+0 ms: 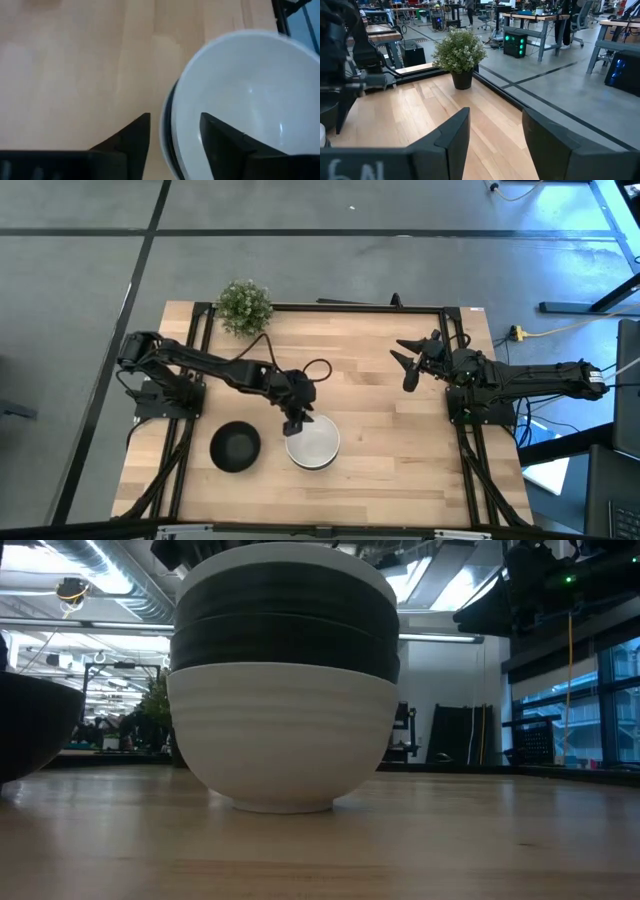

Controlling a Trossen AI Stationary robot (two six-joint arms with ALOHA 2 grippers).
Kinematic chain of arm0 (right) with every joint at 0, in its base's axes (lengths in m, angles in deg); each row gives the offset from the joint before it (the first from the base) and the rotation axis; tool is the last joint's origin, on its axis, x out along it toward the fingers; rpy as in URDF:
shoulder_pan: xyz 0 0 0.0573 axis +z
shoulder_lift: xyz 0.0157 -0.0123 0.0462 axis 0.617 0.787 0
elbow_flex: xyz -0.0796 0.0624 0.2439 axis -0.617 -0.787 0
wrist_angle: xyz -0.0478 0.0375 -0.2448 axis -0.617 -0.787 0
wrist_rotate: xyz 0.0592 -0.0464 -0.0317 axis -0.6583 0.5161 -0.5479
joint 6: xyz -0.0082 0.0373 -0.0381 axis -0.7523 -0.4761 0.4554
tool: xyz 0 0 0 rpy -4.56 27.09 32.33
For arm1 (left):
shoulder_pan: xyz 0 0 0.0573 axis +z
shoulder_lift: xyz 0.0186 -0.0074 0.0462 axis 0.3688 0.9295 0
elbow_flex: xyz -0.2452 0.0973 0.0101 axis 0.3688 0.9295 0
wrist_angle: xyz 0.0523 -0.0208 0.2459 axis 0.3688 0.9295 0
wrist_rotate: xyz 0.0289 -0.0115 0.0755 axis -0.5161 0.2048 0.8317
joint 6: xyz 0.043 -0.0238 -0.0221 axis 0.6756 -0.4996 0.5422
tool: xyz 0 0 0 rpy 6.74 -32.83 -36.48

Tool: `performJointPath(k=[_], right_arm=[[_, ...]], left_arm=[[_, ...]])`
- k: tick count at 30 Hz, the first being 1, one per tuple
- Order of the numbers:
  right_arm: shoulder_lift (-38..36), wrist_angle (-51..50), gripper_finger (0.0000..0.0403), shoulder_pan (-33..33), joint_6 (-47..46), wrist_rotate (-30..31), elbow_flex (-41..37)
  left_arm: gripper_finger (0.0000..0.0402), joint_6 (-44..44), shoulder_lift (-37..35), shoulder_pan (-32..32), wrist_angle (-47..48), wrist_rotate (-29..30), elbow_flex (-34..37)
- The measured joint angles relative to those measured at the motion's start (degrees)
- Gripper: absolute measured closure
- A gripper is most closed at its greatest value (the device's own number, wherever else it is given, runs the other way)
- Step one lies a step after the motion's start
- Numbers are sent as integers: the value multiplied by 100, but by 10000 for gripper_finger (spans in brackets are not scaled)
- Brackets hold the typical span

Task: Nest bowls inside each other
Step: Stack the black bowl on the white bowl

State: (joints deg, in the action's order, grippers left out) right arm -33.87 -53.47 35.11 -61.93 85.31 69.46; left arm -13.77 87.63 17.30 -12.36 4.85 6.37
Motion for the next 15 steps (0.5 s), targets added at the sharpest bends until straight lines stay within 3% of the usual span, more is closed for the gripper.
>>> performJointPath(k=[8, 15], right_arm=[[2, -22, 221, -1, -11, 0, 4], [2, -3, 221, 2, -22, -84, 4]], left_arm=[[221, 429, -930, 199, 1438, 245, -323], [221, -294, -2036, 230, 2741, 316, -323]])
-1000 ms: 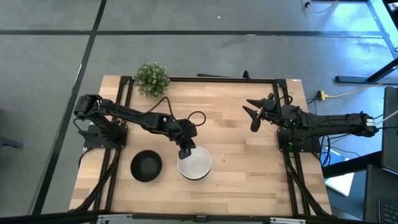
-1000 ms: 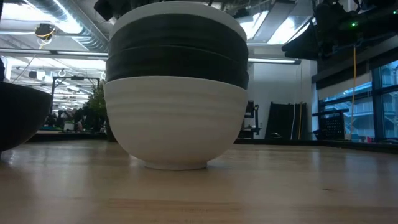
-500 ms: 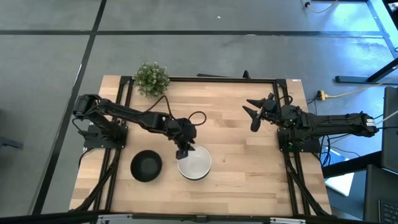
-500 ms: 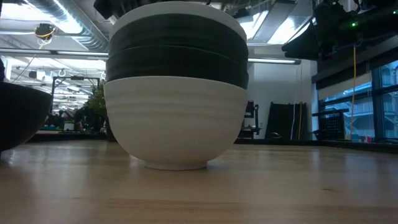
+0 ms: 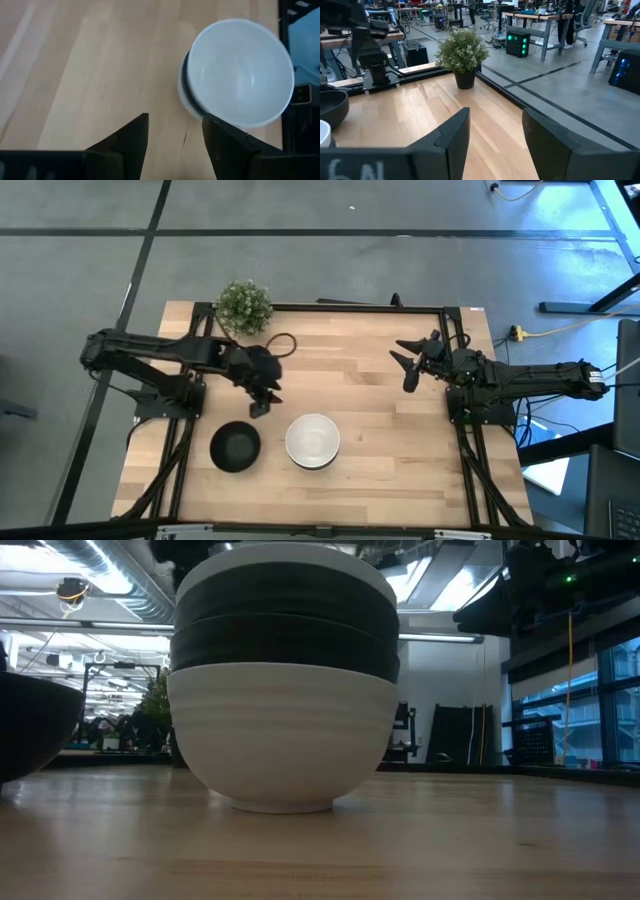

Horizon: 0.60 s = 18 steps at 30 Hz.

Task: Nest bowls inside each other
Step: Stack the black bowl on the white bowl

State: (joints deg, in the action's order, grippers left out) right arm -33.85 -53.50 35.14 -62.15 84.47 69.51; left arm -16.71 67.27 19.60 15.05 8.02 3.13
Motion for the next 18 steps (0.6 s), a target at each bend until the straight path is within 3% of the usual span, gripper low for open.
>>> performJointPath(k=[6, 10, 18], right_arm=[[0, 9, 221, 0, -28, -25, 0], [0, 7, 221, 2, -36, -60, 0], [-2, 5, 221, 2, -168, -70, 0]], left_arm=[[221, -242, -329, -360, 1337, 237, 1], [221, 42, -255, -752, 2219, 239, 21], [221, 68, -235, -1253, 1762, 213, 604]])
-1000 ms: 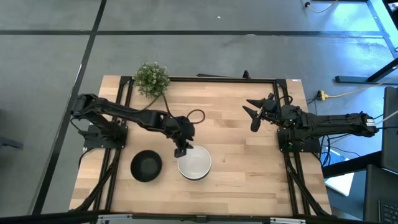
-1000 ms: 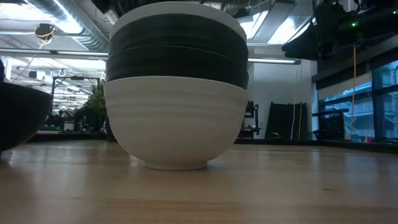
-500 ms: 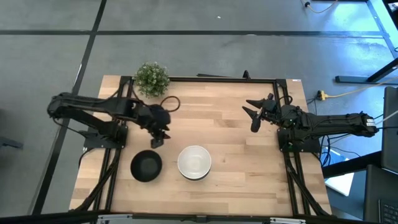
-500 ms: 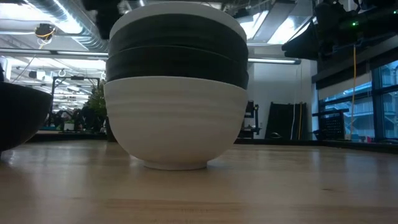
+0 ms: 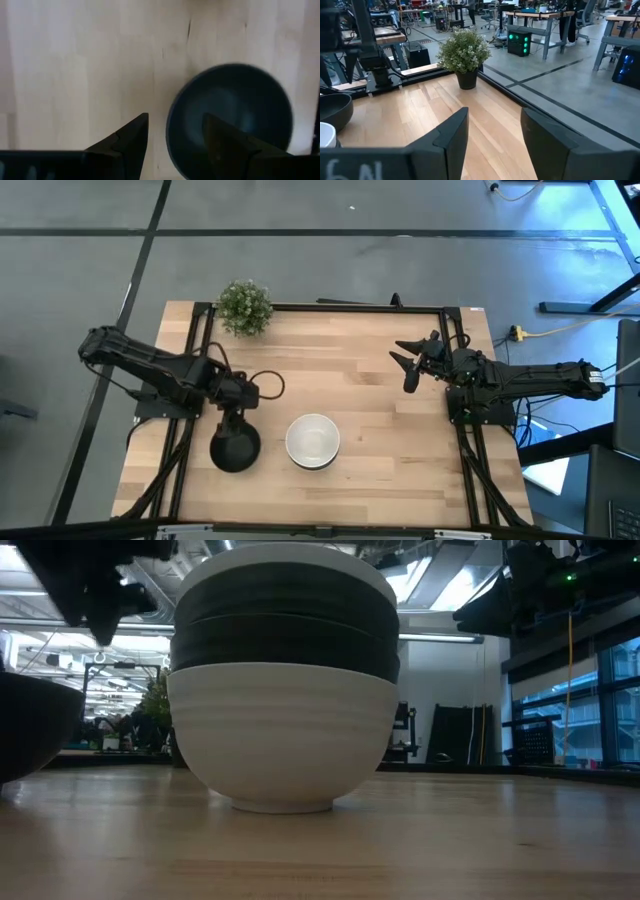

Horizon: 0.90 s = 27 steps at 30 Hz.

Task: Nest bowls inside each other
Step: Stack the black bowl on the white bowl

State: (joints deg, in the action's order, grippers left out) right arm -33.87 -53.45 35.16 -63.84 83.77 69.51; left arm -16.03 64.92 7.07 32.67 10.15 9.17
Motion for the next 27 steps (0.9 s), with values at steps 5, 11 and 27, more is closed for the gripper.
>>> performJointPath(k=[5, 11, 27], right_arm=[[0, 1, 221, 0, -18, -1, 0], [0, 1, 221, 0, -43, -1, 0], [0, 1, 221, 2, 7, -106, 0]], left_arm=[[221, 3, 2, -213, -347, -89, 669], [221, -87, 0, -366, -941, -226, 1288], [221, -1293, 0, -363, -1672, 212, 1722]])
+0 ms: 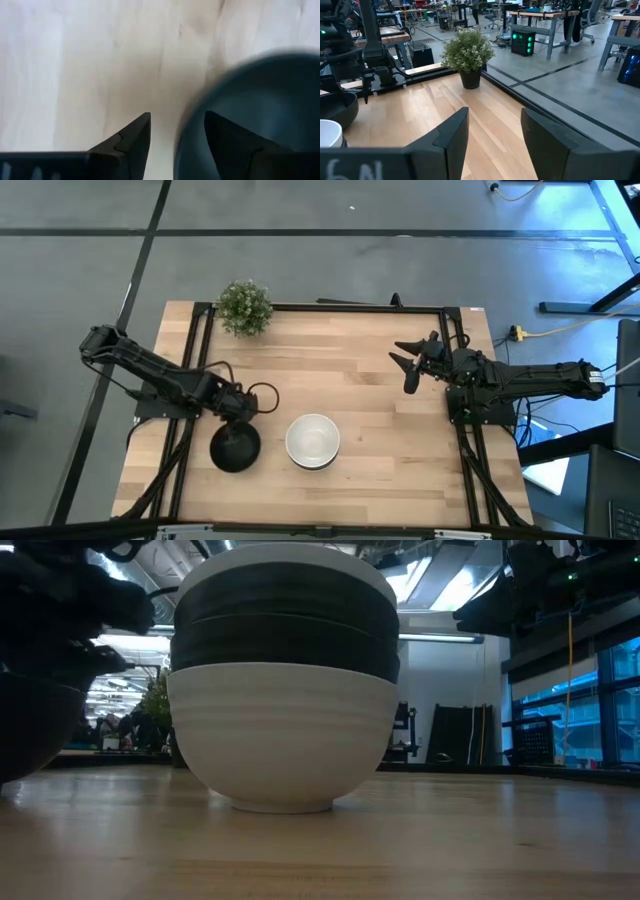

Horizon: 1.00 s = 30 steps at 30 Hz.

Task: Nest bowls inside each other
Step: Stack the black bowl on the white bowl

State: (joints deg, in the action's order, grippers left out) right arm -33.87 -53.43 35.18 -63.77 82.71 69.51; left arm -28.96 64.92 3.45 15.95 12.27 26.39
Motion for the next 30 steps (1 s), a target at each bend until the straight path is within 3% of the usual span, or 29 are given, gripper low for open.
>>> performJointPath(k=[4, 13, 28, 30], right_arm=[[0, 0, 221, 0, 4, 2, 0], [0, 0, 221, 0, 15, 9, 0], [0, -2, 221, 0, -7, 13, 0], [0, -2, 221, 0, -9, 15, -2]], left_arm=[[224, -84, 0, 2, -397, 218, 0], [246, 0, 0, 2, -445, 62, 0], [389, -37, 0, 2, -404, -107, 0], [393, -110, 0, 2, -391, -105, 0]])
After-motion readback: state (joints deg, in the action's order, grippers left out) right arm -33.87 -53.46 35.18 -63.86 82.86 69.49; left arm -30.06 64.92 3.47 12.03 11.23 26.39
